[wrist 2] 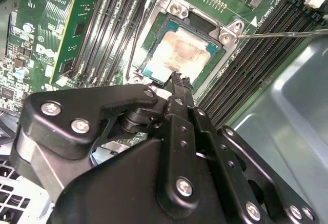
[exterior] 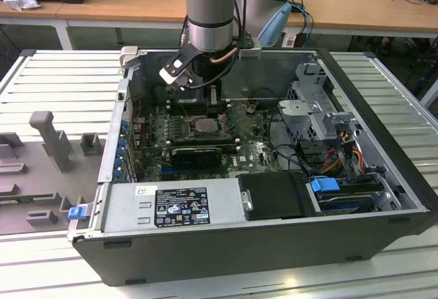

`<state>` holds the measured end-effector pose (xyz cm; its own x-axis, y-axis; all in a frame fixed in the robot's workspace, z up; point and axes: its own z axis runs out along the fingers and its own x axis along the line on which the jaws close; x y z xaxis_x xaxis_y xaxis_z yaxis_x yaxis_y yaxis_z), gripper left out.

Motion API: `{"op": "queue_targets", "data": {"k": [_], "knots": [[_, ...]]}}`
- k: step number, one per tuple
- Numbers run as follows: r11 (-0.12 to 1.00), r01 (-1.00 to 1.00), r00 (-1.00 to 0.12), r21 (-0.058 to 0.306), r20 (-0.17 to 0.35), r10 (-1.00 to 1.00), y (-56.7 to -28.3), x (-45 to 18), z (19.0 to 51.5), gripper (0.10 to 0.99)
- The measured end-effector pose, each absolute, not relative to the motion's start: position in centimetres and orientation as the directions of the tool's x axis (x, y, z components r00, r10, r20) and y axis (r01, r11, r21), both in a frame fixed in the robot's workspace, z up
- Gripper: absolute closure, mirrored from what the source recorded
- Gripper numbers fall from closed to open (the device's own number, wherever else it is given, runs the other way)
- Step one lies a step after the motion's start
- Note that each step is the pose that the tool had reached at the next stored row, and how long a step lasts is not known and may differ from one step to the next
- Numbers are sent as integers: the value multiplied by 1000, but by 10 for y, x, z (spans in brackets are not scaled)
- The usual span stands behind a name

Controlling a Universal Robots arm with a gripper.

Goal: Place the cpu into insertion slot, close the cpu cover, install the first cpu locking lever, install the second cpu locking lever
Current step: 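Close the cpu cover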

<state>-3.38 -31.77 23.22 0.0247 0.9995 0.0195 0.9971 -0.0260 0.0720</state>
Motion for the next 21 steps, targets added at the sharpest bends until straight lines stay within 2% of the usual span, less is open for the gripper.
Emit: {"op": "queue_targets", "data": {"k": [21], "knots": [[-28,997,26,68,19,999,-318,-25,248,980]]}}
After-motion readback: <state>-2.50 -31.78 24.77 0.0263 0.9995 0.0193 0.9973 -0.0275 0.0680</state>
